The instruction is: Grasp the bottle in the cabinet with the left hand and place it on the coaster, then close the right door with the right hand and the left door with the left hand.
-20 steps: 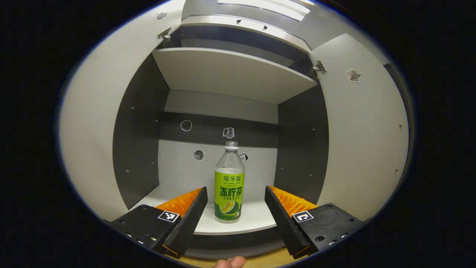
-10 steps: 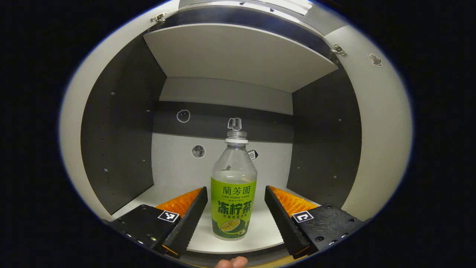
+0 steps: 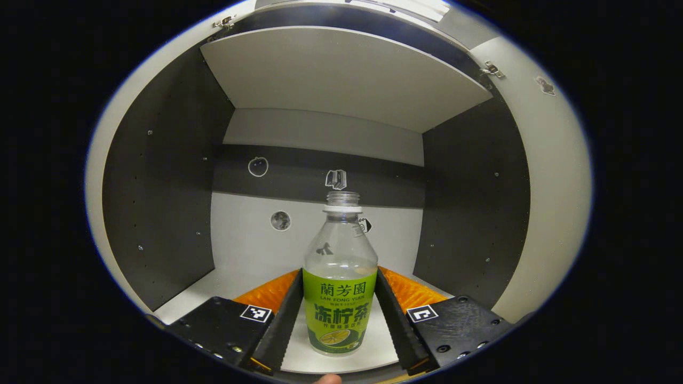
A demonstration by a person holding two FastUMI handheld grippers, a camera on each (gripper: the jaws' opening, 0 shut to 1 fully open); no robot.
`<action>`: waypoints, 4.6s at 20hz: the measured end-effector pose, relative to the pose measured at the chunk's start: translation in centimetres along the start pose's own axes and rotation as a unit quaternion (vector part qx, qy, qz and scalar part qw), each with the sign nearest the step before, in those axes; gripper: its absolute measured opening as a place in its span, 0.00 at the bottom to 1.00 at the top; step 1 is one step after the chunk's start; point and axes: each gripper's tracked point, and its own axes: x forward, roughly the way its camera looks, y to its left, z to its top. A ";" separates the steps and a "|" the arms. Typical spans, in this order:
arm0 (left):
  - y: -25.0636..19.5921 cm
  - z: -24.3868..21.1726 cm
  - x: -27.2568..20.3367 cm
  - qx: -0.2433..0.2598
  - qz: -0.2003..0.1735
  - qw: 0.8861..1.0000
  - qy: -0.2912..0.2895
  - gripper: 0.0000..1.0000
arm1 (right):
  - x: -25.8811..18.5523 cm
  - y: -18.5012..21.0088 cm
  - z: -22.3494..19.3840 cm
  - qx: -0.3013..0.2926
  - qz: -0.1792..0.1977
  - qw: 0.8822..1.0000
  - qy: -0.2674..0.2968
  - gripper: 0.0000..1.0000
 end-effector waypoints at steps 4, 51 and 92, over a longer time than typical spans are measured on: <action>-0.1 1.0 -1.7 -0.003 -0.008 1.000 -0.005 0.75 | 0.0 0.1 0.1 0.000 0.004 1.000 -0.004 0.98; -6.4 -28.8 -34.9 0.025 -0.088 0.994 0.060 0.75 | 0.0 2.8 0.3 -0.013 0.044 0.998 0.037 0.98; 3.0 -11.4 -35.8 -0.026 0.071 0.996 0.040 0.95 | 8.8 -15.8 14.4 -0.023 -0.098 0.993 -0.064 0.98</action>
